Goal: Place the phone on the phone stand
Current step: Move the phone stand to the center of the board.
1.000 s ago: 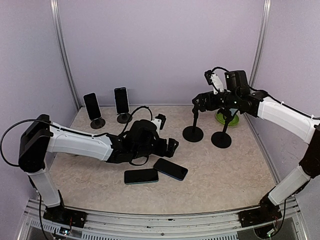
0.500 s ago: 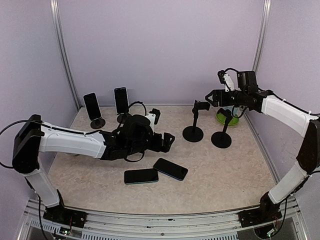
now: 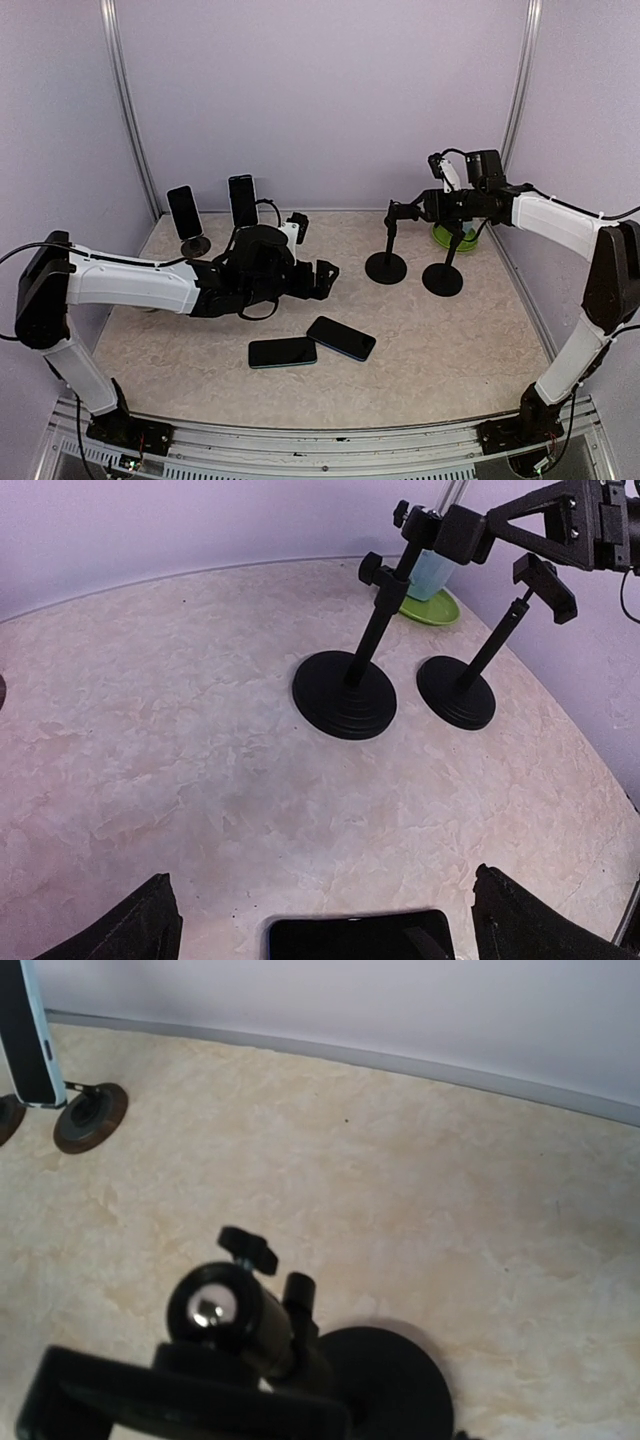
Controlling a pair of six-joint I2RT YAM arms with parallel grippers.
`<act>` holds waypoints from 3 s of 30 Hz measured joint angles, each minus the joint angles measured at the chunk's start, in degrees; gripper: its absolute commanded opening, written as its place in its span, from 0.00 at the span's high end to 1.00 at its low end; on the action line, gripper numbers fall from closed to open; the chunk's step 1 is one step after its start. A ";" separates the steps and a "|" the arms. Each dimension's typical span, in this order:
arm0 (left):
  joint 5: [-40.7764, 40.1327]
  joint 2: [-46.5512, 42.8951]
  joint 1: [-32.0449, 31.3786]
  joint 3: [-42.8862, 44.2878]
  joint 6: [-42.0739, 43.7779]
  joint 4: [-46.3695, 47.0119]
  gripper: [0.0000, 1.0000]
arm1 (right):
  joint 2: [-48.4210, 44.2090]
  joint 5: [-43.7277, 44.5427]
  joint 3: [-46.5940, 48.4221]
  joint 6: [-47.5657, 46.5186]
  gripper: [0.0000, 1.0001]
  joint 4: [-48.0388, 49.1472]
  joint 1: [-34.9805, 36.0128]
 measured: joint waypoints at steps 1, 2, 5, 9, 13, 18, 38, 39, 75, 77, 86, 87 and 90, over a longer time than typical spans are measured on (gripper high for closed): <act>0.04 -0.39 0.22 -0.15 -0.04 0.00 0.01 | 0.17 -0.13 0.22 -0.04 0.48 0.02 0.00; 0.07 -0.61 0.35 -0.26 -0.09 -0.02 0.01 | 0.42 -0.28 0.46 -0.02 0.51 0.04 0.00; 0.37 -1.05 0.92 -0.48 -0.28 -0.09 0.01 | 1.22 -0.85 0.83 -0.11 0.60 0.33 0.00; 0.72 -1.05 1.51 -0.74 -0.50 -0.13 0.01 | 2.10 -1.70 1.55 -0.07 0.69 0.42 0.00; 1.18 -1.05 1.97 -1.53 -0.83 -0.11 0.01 | 2.25 -2.62 1.55 0.00 0.81 0.33 0.00; 1.95 -1.05 2.64 -2.03 -1.70 -0.11 0.01 | 2.25 -2.99 1.55 0.17 1.00 0.33 0.00; -0.90 -11.52 9.44 -4.68 -2.82 -3.30 0.01 | 2.25 4.15 3.41 6.19 1.00 -0.55 15.13; -0.90 -12.04 9.70 -5.09 -2.82 -3.28 0.01 | 2.19 5.09 3.41 6.97 1.00 -0.52 16.09; 4.90 -5.64 7.69 1.46 -2.40 -0.94 0.01 | -4.61 27.69 -6.19 1.11 0.50 6.05 26.58; 4.79 -6.23 7.61 0.94 -2.43 -0.98 0.01 | -5.44 26.53 -6.19 1.29 0.40 6.01 26.56; 2.16 -14.16 7.45 -6.62 -3.43 -2.60 0.01 | -10.62 20.59 -3.37 -0.37 0.01 2.05 26.58; 1.88 -14.80 7.48 -7.06 -3.48 -2.91 0.01 | -11.69 19.45 -3.28 -0.72 0.00 1.22 26.58; 1.22 -16.22 7.67 -8.11 -3.54 -3.61 0.01 | -15.76 16.22 -4.17 -1.81 0.00 0.04 26.58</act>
